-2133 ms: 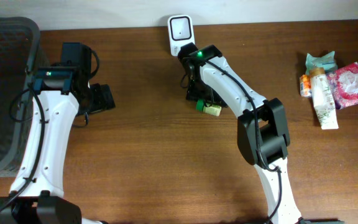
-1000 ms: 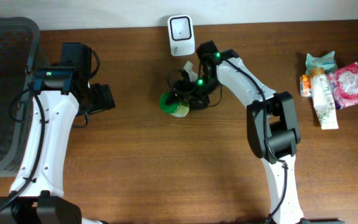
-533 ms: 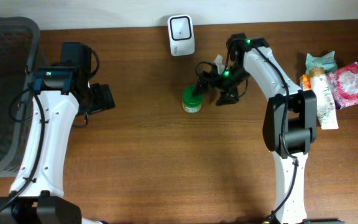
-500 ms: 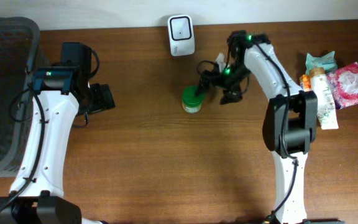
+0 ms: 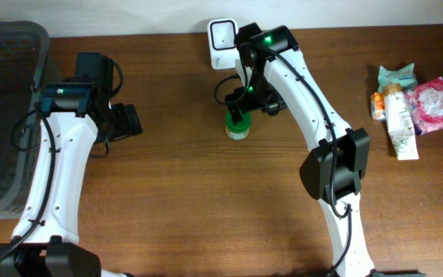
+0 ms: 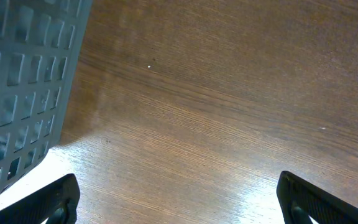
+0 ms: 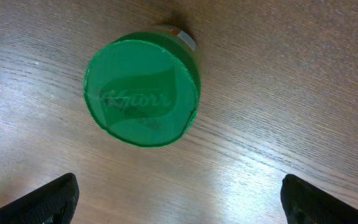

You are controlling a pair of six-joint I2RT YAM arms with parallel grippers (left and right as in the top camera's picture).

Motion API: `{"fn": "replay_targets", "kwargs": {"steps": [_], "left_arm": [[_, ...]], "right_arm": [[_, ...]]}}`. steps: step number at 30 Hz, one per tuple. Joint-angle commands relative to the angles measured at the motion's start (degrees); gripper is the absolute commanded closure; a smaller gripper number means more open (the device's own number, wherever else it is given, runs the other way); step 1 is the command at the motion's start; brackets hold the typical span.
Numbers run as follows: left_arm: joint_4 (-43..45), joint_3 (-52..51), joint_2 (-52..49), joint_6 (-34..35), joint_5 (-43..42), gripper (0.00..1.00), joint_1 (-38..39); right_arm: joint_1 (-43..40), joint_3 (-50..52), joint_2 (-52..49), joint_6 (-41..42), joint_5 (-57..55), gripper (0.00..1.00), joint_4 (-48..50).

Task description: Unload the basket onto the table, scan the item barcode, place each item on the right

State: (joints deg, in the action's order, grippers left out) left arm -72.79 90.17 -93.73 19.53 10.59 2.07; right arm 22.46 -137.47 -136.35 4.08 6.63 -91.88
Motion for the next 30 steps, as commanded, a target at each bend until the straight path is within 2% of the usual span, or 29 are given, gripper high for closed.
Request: {"fn": "replay_targets", "kwargs": {"steps": [1, 5, 9, 14, 18, 20, 25, 27, 30], "left_arm": [[0.09, -0.13, 0.85, 0.17, 0.63, 0.01, -0.37], [0.09, -0.13, 0.85, 0.17, 0.63, 0.01, -0.37], [0.09, -0.13, 0.85, 0.17, 0.63, 0.01, -0.37], [0.09, -0.13, 0.85, 0.17, 0.63, 0.01, -0.37], [0.11, -0.13, 0.85, 0.17, 0.63, 0.01, -0.37], [0.09, -0.13, 0.85, 0.17, 0.63, 0.01, -0.37], [0.09, -0.13, 0.85, 0.17, 0.63, 0.01, -0.37], [0.09, -0.13, 0.85, 0.17, 0.63, 0.01, -0.37], [0.09, -0.13, 0.85, 0.17, 0.63, 0.01, -0.37]], "right_arm": [[0.15, -0.33, 0.74, -1.16, -2.32, 0.01, -0.26], [0.15, -0.33, 0.55, -1.05, -4.28, 0.01, 0.2], [0.9, -0.33, 0.52, -0.68, 0.39, 0.01, 2.29], [4.24, -0.31, -1.84, 0.46, 0.39, 0.01, 4.98], [4.15, 0.33, -3.72, 18.51, 0.0, 0.01, 7.56], [4.15, 1.68, -3.76, 27.98, -4.5, 0.01, 9.05], [4.17, 2.08, -3.76, 38.53, -7.1, 0.01, 9.66], [4.15, 2.1, -3.76, 45.83, -6.69, 0.01, 10.78], [4.15, 2.1, -3.76, 47.45, -3.21, 0.01, 12.79]]}}
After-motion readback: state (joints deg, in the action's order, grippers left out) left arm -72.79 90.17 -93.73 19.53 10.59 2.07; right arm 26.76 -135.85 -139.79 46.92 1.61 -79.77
